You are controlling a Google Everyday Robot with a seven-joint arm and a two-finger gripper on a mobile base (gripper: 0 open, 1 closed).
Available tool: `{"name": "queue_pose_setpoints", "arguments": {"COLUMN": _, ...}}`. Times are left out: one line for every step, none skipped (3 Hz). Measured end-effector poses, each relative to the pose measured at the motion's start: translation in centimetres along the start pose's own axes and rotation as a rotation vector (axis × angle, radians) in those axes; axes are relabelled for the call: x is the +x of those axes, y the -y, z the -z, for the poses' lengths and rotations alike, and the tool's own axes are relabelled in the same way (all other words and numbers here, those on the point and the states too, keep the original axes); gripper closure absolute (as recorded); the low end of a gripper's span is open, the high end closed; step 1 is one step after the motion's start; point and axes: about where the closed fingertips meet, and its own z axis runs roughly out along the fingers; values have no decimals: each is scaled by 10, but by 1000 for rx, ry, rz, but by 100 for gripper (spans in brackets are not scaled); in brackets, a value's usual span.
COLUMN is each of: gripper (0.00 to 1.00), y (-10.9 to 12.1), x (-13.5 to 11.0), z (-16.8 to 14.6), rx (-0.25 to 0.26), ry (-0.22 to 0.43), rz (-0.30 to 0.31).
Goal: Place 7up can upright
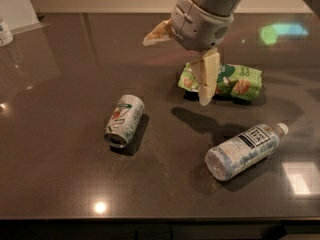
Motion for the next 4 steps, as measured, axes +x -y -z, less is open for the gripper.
{"name": "queue_pose_setpoints", "arguments": {"gripper": 0, "y": 15, "x": -10, "z": -21, "rx": -34, "ry": 9, "rz": 103}}
{"name": "queue_pose_setpoints", "arguments": {"gripper": 0, "y": 22, "x": -17, "z": -43, "rx": -78, "ry": 7, "rz": 198}}
{"name": "queue_pose_setpoints", "arguments": {"gripper": 0, "y": 18, "x": -24, "z": -65, "rx": -126, "ry": -3, "rz": 286}}
{"name": "queue_pose_setpoints", "arguments": {"gripper": 0, "y": 10, "x": -32, "z": -85, "rx": -170, "ry": -5, "rz": 352}}
